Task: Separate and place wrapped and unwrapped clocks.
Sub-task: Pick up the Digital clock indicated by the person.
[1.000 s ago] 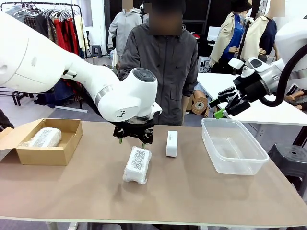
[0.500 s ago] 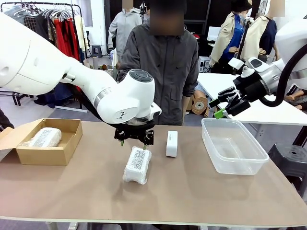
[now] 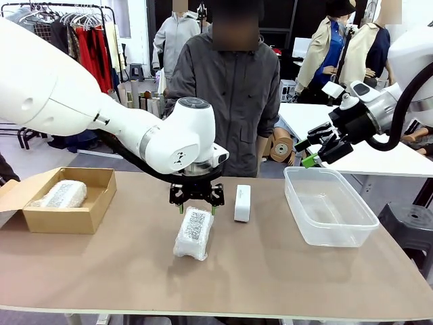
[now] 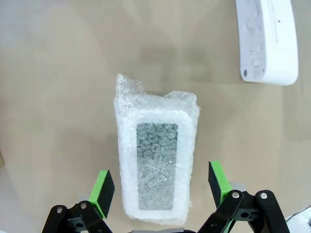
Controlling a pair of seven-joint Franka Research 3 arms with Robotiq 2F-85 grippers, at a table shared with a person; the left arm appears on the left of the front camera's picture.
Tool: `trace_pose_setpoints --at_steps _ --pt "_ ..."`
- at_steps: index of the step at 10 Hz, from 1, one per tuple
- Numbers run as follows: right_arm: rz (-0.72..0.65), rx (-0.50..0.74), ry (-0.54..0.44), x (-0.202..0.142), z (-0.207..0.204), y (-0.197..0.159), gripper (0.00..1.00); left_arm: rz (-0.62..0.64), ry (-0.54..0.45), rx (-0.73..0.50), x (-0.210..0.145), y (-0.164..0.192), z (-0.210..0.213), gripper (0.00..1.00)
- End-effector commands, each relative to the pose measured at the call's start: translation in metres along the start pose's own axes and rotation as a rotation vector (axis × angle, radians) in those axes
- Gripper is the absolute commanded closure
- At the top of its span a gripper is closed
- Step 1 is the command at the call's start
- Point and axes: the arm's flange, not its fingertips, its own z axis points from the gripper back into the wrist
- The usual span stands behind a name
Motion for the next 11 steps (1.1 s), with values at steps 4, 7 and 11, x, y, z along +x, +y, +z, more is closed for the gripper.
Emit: trace_pose_setpoints --at_steps 4,7,11 --pt "0.004 0.0 -0.001 0.0 0.0 0.001 0.0 -0.019 0.098 -0.025 -0.007 0.001 -0.026 0.0" --pt "0.004 0.0 -0.001 0.0 0.0 0.001 0.0 -0.046 0.164 -0.052 -0.017 -0.005 -0.033 0.0" --pt "0.004 0.0 -0.001 0.0 0.0 0.001 0.0 -0.06 0.209 -0.005 -0.026 0.001 -0.047 0.0"
